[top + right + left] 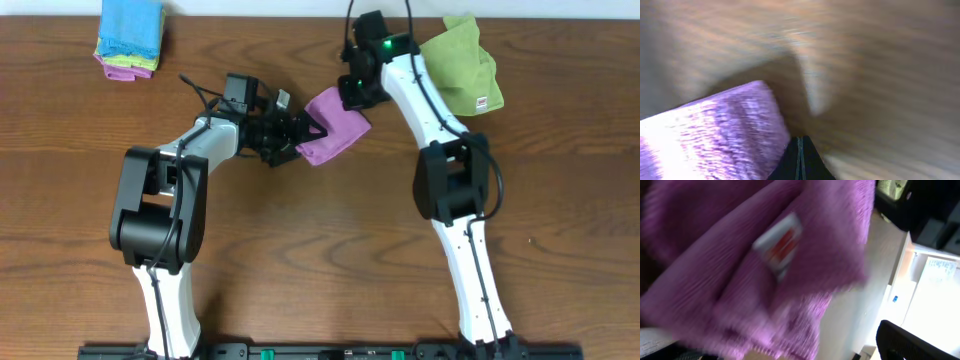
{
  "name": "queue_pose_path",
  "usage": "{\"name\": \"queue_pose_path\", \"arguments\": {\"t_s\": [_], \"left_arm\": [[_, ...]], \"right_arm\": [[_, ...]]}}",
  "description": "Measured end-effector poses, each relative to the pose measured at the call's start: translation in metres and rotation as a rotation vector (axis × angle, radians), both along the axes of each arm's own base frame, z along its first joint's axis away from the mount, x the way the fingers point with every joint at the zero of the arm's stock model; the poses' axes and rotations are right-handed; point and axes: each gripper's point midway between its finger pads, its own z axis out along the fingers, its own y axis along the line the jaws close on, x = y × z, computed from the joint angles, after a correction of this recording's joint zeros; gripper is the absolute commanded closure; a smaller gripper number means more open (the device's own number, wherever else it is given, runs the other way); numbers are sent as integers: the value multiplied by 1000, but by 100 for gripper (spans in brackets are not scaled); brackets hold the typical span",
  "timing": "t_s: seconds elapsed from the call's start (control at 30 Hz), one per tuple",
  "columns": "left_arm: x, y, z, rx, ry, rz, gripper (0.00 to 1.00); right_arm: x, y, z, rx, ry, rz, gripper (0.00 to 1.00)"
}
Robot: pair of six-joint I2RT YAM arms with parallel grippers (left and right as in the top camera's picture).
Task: Fold the cloth
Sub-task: 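Grasp the folded purple square with the left gripper, then carry the purple square with the left gripper to the top-left cloth stack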
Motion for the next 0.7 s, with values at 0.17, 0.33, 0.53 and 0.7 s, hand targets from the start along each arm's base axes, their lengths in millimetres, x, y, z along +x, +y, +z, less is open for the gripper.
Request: {"name": "queue_pose_path", "arguments": {"t_s": [0.17, 0.33, 0.53, 0.7], "left_arm": [[0, 0, 0, -4, 0, 14, 5], [-2, 2, -4, 11, 8, 26, 39], [-12, 12, -30, 67, 78, 60, 94], [-7, 15, -28, 54, 62, 73, 94]], "right_arm": [[-13, 30, 1, 43, 15, 55, 99], [-17, 39, 1, 65, 25, 71, 99], [-17, 35, 0, 94, 46, 62, 99], [-15, 19, 1, 121, 75, 30, 99]]}}
